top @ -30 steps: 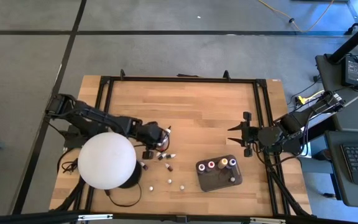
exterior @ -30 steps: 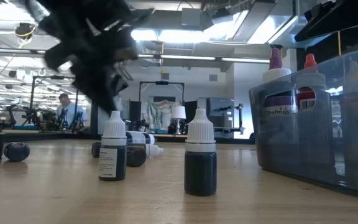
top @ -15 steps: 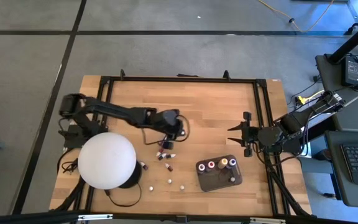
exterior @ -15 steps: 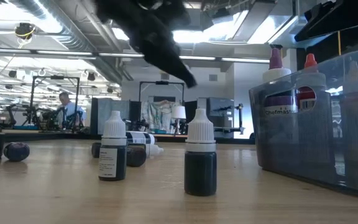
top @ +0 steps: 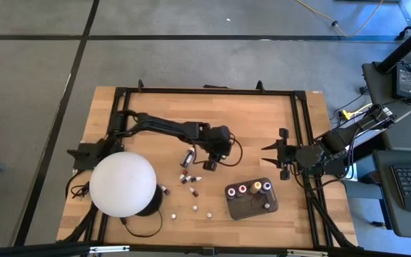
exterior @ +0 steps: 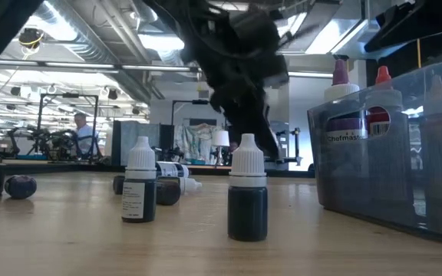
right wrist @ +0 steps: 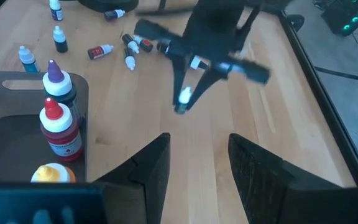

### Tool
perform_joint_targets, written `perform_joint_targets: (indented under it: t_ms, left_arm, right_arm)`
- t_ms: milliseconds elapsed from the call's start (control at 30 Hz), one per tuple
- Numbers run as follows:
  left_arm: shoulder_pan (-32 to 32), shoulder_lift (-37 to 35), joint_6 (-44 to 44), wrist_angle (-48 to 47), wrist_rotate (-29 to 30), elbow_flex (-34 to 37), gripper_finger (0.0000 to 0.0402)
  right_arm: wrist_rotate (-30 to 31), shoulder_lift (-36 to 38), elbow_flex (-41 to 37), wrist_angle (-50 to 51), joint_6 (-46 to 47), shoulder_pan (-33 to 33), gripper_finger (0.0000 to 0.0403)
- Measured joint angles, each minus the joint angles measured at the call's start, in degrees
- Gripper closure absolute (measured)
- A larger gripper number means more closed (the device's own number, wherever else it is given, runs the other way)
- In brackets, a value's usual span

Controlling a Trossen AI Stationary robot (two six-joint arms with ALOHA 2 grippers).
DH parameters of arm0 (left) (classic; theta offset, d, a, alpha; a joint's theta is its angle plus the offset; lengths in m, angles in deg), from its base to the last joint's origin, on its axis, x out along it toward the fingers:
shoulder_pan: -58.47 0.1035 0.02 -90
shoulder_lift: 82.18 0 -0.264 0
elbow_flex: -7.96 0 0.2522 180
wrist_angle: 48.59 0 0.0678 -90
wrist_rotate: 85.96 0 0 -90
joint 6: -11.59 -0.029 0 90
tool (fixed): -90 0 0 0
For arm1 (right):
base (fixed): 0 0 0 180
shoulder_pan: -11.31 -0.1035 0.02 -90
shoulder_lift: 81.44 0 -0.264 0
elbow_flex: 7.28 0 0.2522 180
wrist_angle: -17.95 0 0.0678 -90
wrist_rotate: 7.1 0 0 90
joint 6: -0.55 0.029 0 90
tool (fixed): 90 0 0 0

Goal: Pick & Place food coloring
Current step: Put the small black food coloring bottle into the bin

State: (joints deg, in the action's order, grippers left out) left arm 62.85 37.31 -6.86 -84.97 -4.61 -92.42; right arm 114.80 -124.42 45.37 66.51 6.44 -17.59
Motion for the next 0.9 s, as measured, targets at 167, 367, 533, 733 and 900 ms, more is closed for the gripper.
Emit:
perform_joint_targets:
  t_ms: [167, 367, 533, 733, 900]
  left_arm:
    - [-0.2, 3.2, -0.1, -1.5, -0.1, -0.9, 0.032]
    - [-0.2, 3.6, 0.2, -1.9, 0.1, -0.9, 0.0315]
    - [-0.3, 3.3, 0.3, -1.3, 0.1, -0.9, 0.0311]
    - [-0.3, 3.3, 0.3, -1.3, 0.1, -0.9, 0.0305]
    - [-0.3, 3.3, 2.5, -1.3, 0.2, -0.9, 0.0304]
  right_arm:
    - [0.0, 0.0, 0.0, 0.0, 0.0, 0.0, 0.0237]
    - [0.0, 0.0, 0.0, 0.3, 0.0, 0.0, 0.0237]
    - [0.0, 0.0, 0.0, 0.4, 0.0, 0.0, 0.0237]
    - [0.0, 0.0, 0.0, 0.4, 0.0, 0.0, 0.0237]
    - [0.0, 0.0, 0.0, 0.4, -0.1, 0.0, 0.0237]
